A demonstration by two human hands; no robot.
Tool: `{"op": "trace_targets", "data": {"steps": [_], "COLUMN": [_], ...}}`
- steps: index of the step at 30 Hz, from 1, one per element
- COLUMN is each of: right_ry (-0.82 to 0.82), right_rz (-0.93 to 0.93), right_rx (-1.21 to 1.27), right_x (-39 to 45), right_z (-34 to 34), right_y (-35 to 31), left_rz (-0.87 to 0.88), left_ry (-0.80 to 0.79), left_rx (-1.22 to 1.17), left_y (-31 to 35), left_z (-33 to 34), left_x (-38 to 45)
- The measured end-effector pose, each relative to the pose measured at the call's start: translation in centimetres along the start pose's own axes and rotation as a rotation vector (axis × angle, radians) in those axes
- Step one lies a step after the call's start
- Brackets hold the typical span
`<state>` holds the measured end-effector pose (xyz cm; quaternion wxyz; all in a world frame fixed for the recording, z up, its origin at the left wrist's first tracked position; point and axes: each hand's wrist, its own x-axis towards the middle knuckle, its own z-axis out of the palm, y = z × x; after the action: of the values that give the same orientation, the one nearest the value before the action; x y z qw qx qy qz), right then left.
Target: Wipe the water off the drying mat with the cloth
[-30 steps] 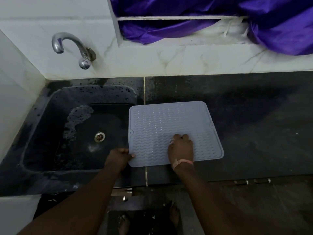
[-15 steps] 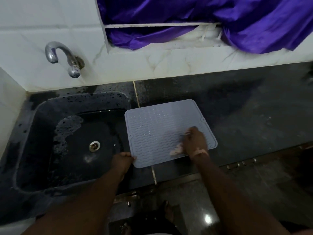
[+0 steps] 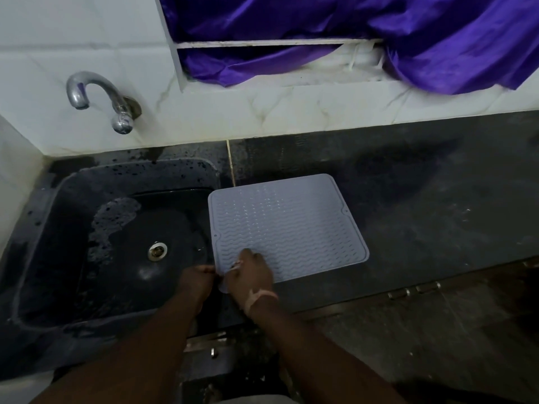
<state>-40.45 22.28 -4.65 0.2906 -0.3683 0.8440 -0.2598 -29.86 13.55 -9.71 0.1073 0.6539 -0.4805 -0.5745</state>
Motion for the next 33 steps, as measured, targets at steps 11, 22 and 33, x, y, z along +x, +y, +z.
{"op": "trace_targets", "data": {"steps": [11, 22, 33], "right_ry": [0.486, 0.023, 0.017], "right_rz": [0.248, 0.298, 0.092], "right_rx": [0.177, -0.061, -0.086], "right_x": [6.5, 5.4, 2.2], "right_z": [-13.8, -12.0, -9.4], "right_y": [10.2, 11.4, 10.5], "left_rz": [0.009, -0.011, 0.060], "left_ry": [0.015, -0.009, -0.101], "left_rx": [-0.055, -0.046, 0.069], "left_y": [0.0, -0.1, -0.1], "left_z": [0.3, 0.1, 0.5], "left_x": [-0.4, -0.4, -1.9]}}
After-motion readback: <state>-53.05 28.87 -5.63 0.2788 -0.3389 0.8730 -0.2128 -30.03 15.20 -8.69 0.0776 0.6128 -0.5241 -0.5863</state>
